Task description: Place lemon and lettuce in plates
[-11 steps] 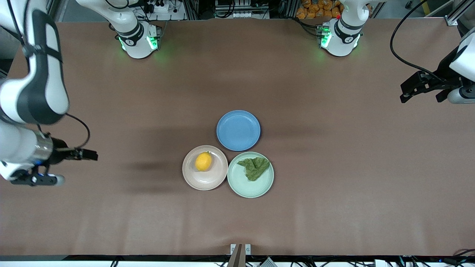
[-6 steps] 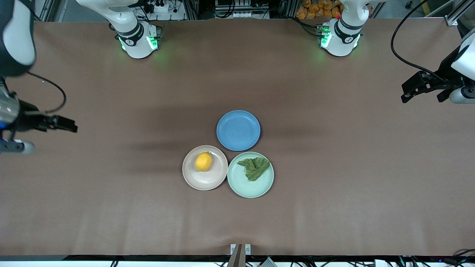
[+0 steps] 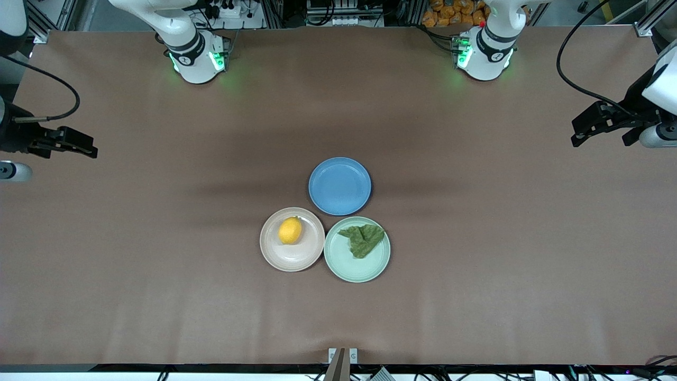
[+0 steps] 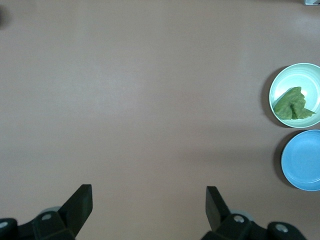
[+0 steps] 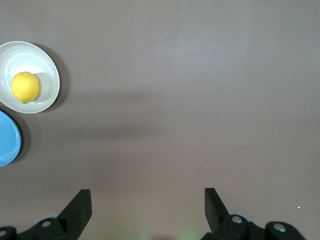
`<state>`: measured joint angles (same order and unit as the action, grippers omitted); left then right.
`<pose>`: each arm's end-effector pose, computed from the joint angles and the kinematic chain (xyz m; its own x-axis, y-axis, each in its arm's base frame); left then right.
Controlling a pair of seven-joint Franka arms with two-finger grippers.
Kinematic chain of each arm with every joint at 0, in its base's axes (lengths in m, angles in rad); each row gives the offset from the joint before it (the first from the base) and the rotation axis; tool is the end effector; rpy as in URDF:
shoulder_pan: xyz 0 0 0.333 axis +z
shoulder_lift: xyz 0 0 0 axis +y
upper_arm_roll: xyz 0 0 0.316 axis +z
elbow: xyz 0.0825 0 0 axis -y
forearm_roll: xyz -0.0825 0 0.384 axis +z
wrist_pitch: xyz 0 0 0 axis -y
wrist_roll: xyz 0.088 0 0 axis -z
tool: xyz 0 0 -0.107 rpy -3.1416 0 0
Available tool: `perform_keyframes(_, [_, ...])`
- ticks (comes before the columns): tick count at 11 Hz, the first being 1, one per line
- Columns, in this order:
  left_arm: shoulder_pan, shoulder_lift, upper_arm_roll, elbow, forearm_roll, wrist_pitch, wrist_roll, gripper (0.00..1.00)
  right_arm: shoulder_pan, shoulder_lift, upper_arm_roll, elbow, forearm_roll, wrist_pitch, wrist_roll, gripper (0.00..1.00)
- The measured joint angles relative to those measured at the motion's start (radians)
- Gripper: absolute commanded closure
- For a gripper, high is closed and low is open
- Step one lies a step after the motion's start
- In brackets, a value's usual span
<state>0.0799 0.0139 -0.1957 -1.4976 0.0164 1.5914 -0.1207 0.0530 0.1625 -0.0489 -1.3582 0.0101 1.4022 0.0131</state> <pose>0.5580 -0.0623 0.6535 0.9967 0.0052 0.0811 0.0055 -1.0000 -0.0039 0.5866 0.0062 0.6166 0.9930 -0.0076 -0.1181 -0.0078 -1.0000 -0.0006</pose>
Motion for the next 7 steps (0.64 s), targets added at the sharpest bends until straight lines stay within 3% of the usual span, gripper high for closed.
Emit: perform_keyframes(7, [0.000, 0.000, -0.004, 0.000, 0.000, 0.000, 0.001, 0.00, -0.019, -0.043, 0.008, -0.059, -0.002, 0.025, -0.002, 0.00])
